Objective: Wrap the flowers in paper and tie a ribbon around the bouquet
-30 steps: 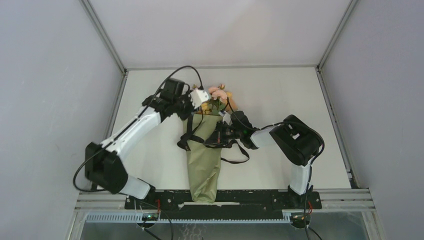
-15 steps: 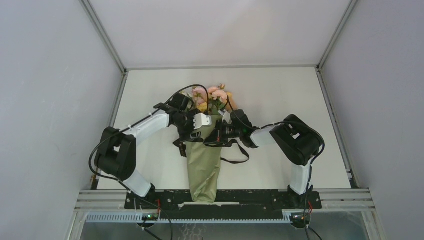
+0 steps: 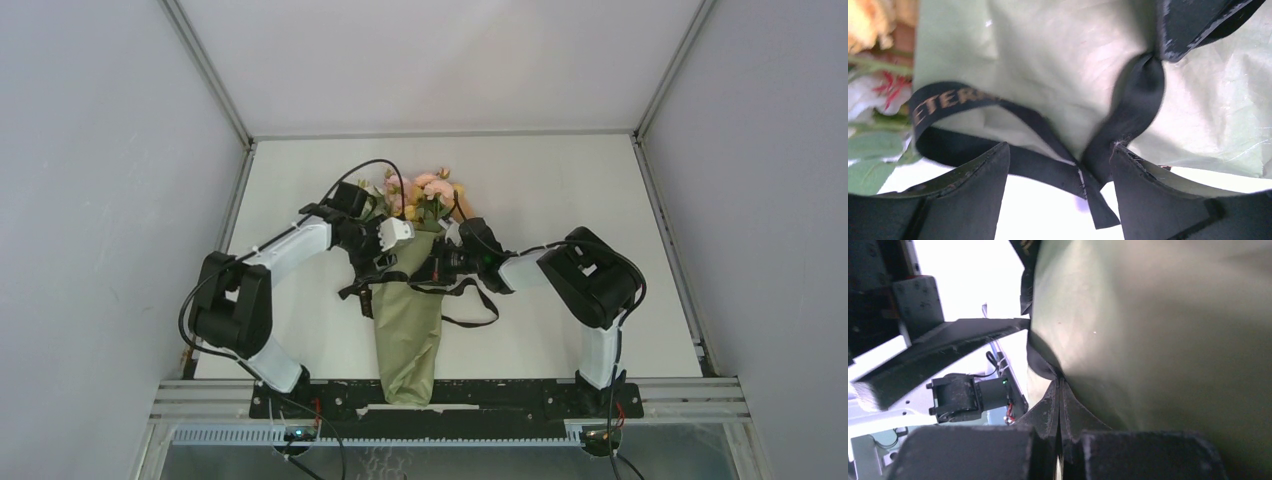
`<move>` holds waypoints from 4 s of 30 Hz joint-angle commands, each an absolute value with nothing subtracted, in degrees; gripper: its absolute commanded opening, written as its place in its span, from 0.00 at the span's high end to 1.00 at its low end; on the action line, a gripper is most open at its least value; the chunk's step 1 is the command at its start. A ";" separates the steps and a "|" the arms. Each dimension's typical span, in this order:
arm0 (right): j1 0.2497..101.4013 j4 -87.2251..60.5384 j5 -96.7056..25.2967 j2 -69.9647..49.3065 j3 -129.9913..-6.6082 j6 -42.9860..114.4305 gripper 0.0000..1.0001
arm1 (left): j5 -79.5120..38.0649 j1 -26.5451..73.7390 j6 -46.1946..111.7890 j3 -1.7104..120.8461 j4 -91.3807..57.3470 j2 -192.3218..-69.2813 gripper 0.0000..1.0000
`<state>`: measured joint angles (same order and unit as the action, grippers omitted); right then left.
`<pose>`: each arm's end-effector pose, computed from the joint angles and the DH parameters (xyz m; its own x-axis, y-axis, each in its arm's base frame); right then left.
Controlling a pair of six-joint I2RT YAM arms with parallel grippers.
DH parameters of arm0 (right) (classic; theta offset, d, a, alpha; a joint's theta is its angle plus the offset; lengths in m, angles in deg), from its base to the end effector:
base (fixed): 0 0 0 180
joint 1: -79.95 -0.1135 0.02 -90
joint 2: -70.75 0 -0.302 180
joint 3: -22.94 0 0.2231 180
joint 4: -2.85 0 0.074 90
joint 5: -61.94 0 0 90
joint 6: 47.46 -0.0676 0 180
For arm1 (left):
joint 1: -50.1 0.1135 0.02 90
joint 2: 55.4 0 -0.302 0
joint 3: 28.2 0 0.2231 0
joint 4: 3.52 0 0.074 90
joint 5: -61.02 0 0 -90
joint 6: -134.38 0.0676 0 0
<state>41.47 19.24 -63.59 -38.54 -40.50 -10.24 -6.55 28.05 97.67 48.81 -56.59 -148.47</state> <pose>0.2789 0.2719 0.1750 -0.9515 0.0715 -0.2991 -0.2393 0.4386 0.8662 0.2676 -0.1362 0.2258 -0.1385 0.8556 -0.4988 0.9770 0.2004 0.0725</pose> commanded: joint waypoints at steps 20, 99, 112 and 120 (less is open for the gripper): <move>41.94 15.10 -58.33 -40.48 -42.24 -8.00 1.00 | -5.04 31.08 77.36 54.36 -53.09 -151.16 0.73; 42.85 30.45 -60.85 -38.04 -34.44 -15.36 1.00 | 10.73 22.08 32.22 43.58 -19.40 -148.39 0.94; 44.03 30.06 -60.88 -36.92 -34.22 -13.87 1.00 | 7.67 22.50 67.44 55.44 -54.95 -147.35 0.35; 44.22 28.77 -60.85 -36.92 -35.16 -12.94 1.00 | 4.05 28.59 73.81 60.58 -64.54 -146.17 0.63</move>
<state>43.96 27.20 -60.95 -38.46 -34.03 -14.37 5.73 24.73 70.35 58.42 -60.70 -149.02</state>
